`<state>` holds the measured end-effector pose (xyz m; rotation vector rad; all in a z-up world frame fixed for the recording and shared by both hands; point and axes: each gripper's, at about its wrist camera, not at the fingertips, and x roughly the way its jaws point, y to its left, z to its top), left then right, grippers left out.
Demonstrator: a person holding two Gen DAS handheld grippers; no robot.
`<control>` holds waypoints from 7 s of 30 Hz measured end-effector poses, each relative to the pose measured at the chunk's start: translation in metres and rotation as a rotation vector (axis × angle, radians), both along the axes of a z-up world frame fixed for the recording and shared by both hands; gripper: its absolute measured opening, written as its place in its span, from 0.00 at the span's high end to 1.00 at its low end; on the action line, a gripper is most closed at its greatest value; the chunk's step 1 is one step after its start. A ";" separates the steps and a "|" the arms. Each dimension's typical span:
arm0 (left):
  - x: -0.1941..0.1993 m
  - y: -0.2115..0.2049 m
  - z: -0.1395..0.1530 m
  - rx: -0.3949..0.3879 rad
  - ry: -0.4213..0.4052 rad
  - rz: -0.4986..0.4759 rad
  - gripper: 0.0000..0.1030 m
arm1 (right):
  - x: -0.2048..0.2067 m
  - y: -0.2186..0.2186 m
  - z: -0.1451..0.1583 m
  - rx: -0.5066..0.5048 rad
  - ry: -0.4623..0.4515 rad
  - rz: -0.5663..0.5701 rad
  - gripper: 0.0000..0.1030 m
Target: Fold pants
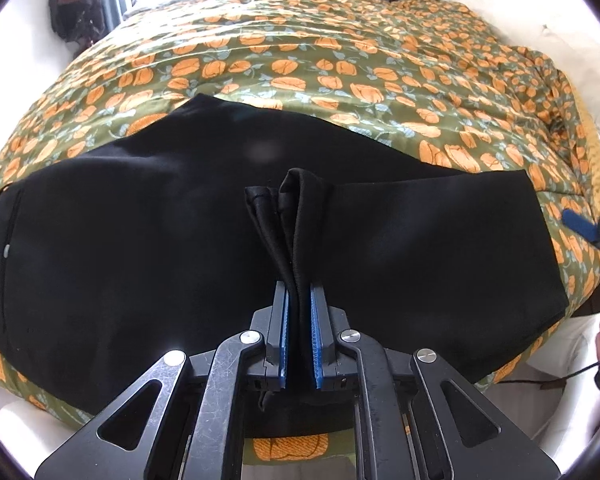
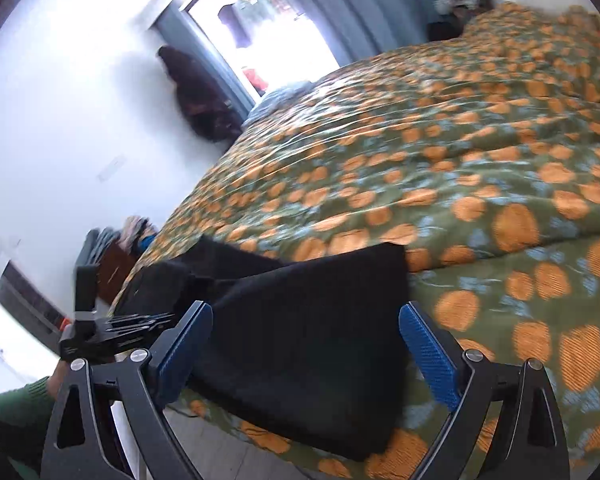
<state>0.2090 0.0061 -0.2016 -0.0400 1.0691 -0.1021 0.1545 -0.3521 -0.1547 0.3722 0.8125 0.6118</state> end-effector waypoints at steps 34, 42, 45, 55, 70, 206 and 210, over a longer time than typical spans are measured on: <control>-0.013 -0.052 0.037 0.041 -0.098 -0.006 0.17 | -0.056 -0.017 -0.032 -0.154 0.070 -0.171 0.10; -0.014 -0.040 0.030 0.030 -0.072 0.038 0.17 | -0.054 -0.012 -0.037 -0.157 0.081 -0.153 0.10; -0.014 -0.036 0.027 0.028 -0.060 0.053 0.17 | -0.055 -0.009 -0.037 -0.164 0.080 -0.142 0.10; -0.016 -0.034 0.022 0.035 -0.043 0.068 0.17 | -0.056 -0.006 -0.037 -0.168 0.075 -0.137 0.10; -0.016 -0.031 0.020 0.042 -0.034 0.077 0.17 | -0.056 -0.007 -0.035 -0.167 0.070 -0.141 0.10; 0.015 0.317 -0.025 -0.293 0.156 0.354 0.41 | -0.060 0.011 -0.044 -0.228 0.179 -0.185 0.10; 0.009 0.304 -0.005 -0.203 0.150 0.356 0.76 | -0.062 0.021 -0.044 -0.248 0.159 -0.145 0.10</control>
